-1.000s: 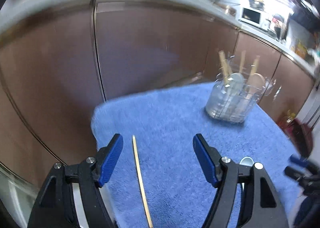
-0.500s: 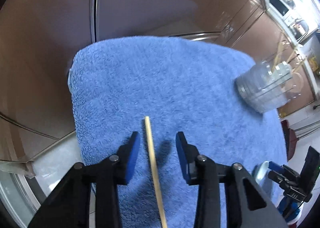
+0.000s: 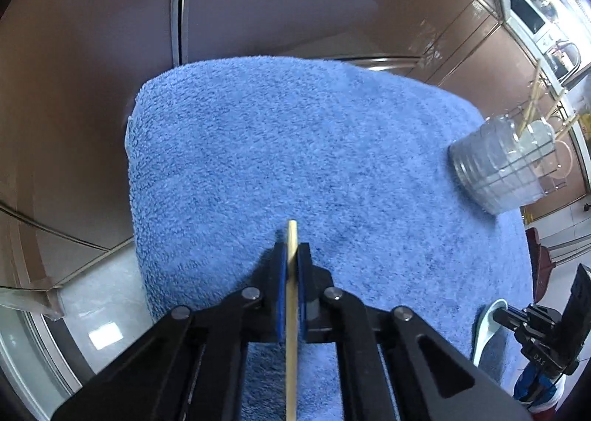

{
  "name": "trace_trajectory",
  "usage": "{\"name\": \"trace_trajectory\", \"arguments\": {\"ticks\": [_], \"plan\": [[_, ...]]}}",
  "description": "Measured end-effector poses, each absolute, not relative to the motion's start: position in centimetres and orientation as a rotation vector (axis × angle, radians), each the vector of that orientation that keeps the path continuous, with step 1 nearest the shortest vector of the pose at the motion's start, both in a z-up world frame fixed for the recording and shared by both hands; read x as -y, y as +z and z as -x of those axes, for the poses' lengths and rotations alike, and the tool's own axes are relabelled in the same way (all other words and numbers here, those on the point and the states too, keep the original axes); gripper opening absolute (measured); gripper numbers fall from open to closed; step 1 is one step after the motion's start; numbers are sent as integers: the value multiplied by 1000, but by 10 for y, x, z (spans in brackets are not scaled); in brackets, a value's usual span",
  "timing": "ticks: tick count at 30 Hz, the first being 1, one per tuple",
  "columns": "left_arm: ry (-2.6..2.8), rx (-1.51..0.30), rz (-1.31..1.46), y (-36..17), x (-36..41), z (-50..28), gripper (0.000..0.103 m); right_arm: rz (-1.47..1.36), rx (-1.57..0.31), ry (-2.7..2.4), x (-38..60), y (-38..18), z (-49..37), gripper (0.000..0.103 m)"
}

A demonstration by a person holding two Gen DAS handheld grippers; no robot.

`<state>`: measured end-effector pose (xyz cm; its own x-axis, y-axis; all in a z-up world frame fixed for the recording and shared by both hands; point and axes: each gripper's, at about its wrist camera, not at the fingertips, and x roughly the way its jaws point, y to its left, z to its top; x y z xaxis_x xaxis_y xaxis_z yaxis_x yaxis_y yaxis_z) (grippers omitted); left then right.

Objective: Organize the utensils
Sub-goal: 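Grasp the last chopstick with the left gripper while the right grasps the light blue spoon, then lift the chopstick and light blue spoon up over the wire holder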

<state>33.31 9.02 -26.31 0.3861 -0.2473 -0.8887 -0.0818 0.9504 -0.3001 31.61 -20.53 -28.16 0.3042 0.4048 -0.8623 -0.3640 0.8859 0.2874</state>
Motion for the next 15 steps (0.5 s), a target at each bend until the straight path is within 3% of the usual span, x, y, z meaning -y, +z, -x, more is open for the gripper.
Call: {"name": "trace_trajectory", "arguments": {"ticks": [8,15], "plan": [[-198,-955,287,-197,-69,-307,5,44,-1008,457,207,-235,-282,6],[-317,-672,310,-108,-24,-305,5,80,-798,352,219,-164,-271,6]]}}
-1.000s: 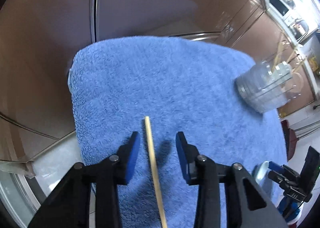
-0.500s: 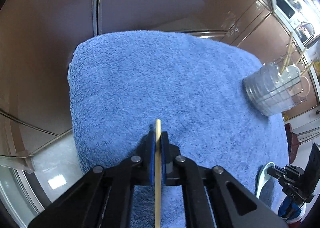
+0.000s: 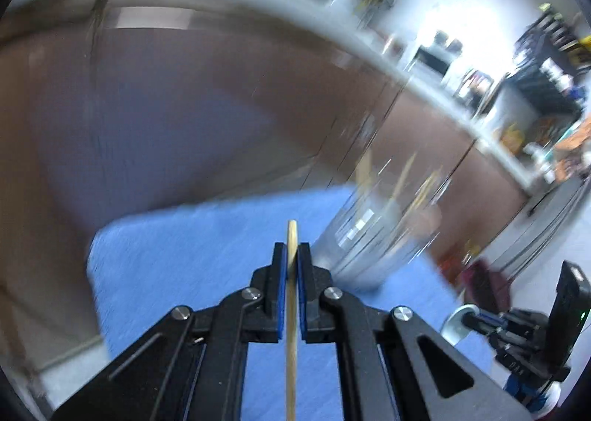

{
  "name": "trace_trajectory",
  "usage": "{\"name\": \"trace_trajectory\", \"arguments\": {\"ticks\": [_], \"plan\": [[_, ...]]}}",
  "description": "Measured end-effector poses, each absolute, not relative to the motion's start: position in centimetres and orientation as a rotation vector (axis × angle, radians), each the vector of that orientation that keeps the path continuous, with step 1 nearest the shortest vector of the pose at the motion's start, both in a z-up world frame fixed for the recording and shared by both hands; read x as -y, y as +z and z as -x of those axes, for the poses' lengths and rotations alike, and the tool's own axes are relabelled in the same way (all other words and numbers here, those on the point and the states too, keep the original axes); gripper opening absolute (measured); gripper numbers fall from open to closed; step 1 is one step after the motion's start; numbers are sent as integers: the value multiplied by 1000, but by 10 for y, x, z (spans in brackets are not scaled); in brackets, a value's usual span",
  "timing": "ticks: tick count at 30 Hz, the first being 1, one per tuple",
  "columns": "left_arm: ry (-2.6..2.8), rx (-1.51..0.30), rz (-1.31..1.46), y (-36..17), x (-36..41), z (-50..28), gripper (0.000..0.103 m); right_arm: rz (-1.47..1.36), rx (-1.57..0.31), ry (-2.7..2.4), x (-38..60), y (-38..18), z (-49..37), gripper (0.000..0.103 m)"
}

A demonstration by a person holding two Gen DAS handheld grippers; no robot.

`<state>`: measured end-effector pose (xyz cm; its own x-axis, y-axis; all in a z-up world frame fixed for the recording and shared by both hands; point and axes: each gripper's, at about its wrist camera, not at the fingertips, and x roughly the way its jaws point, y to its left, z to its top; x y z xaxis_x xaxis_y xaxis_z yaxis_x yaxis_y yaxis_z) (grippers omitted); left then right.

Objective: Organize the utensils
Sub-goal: 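Lift the chopstick and light blue spoon up over the wire holder, then open the left gripper releasing the chopstick while the right releases the light blue spoon into the holder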

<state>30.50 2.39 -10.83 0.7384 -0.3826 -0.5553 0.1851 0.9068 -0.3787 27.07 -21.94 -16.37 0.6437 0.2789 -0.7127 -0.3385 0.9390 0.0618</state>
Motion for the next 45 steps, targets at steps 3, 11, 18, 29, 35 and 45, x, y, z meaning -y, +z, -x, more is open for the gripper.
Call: {"name": "trace_trajectory", "arguments": {"ticks": [3,11,18,29,35,45], "plan": [[-358,-509,339,-66,-2,-314,5,120,-651,268,222,-120,-278,6],[-356,-180,403,-16,55,-353,5,194,-317,70,225,-50,-314,6],[-248,-78,332,-48,91,-385,5,265,-241,-30,216,-78,-352,6],[-130,-77,247,-130,115,-402,5,320,-270,-44,204,-153,-371,5],[-159,-125,278,-141,104,-393,28,271,-301,-8,207,-166,-362,32],[-164,-182,203,-95,80,-336,54,184,-241,-5,211,-124,-307,47]]}}
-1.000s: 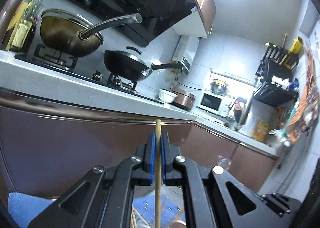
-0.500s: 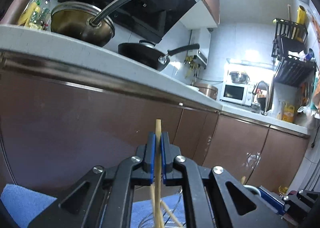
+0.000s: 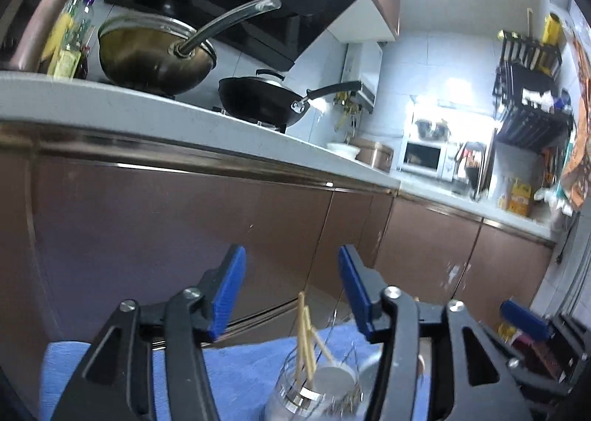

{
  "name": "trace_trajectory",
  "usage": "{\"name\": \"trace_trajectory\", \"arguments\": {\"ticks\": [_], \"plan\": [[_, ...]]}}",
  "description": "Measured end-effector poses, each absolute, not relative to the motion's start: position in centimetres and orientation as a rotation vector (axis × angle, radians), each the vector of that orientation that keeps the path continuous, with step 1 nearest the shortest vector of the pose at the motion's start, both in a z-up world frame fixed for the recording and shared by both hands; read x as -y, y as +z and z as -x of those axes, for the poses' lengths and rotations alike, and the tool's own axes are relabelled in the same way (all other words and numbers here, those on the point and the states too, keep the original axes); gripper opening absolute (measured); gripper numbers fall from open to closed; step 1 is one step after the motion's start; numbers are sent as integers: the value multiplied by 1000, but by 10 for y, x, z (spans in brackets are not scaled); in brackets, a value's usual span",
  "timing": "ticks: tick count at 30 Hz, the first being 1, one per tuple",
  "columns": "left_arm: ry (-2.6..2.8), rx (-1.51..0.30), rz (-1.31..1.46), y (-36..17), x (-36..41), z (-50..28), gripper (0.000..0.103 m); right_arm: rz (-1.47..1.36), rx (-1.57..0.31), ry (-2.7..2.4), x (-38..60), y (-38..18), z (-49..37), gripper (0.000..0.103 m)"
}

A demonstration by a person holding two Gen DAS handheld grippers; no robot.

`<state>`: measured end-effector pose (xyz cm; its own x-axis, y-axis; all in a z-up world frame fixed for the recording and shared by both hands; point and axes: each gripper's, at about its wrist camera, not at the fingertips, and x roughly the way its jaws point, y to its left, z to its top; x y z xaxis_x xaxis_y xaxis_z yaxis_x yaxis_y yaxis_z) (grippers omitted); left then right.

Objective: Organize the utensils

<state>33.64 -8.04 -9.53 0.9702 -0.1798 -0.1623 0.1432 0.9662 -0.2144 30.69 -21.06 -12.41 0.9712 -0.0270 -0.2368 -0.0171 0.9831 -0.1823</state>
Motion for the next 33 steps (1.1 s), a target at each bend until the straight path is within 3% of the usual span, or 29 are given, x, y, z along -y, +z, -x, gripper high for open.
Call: {"name": "trace_trajectory", "arguments": {"ticks": [5,12,20,33], "plan": [[-133,-266,53,-80,77,-297,65,174,-253,-1,210,-111,-266,56],[-68,-306,-59,-74,65,-236,68,130,-270,-31,219,-101,-208,70],[-12,-284,-66,-56,48,-180,75,45,-265,-97,234,-91,-148,100],[5,-230,-92,-42,38,-119,75,13,-215,-174,247,-79,-82,103]]}}
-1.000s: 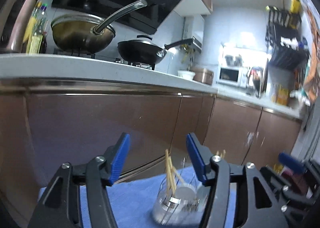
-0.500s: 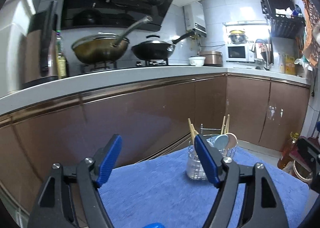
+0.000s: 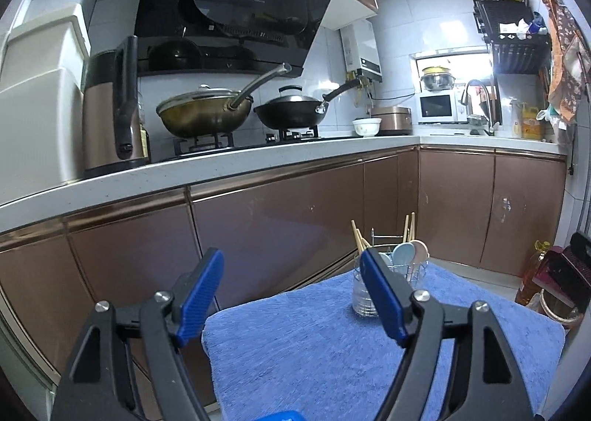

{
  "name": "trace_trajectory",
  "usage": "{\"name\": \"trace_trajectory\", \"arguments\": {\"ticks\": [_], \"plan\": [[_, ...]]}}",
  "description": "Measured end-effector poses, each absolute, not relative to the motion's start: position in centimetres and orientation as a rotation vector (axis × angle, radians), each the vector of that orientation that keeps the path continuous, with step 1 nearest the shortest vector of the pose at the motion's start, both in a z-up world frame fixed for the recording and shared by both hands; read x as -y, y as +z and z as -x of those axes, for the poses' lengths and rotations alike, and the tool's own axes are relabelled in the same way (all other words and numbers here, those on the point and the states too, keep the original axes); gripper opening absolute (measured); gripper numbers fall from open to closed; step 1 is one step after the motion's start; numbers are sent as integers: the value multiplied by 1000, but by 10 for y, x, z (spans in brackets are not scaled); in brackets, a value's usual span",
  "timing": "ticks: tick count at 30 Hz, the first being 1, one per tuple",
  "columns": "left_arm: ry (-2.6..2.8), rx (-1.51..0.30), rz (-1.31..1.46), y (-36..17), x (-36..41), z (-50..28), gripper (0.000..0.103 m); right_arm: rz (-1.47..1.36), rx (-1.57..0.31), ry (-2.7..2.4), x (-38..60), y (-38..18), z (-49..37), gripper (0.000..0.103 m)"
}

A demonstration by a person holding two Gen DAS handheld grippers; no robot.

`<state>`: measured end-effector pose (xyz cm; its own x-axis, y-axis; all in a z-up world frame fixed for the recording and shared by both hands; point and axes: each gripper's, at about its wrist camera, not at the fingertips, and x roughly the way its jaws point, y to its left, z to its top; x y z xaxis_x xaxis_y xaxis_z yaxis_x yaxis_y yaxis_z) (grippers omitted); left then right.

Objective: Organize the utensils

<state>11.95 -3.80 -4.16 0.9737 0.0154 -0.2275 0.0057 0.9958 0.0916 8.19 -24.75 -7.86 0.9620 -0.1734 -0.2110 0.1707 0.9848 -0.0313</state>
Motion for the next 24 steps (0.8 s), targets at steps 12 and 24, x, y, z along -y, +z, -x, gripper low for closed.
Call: {"name": "trace_trajectory", "arguments": {"ticks": [12,24], "plan": [[47,-204,-97,-31,30,-90,75,5,-133,-256,259,-61,-43,103],[75,-181,-85,-23,24,-64,75,-35,-115,-310,273,-59,-17,103]]}}
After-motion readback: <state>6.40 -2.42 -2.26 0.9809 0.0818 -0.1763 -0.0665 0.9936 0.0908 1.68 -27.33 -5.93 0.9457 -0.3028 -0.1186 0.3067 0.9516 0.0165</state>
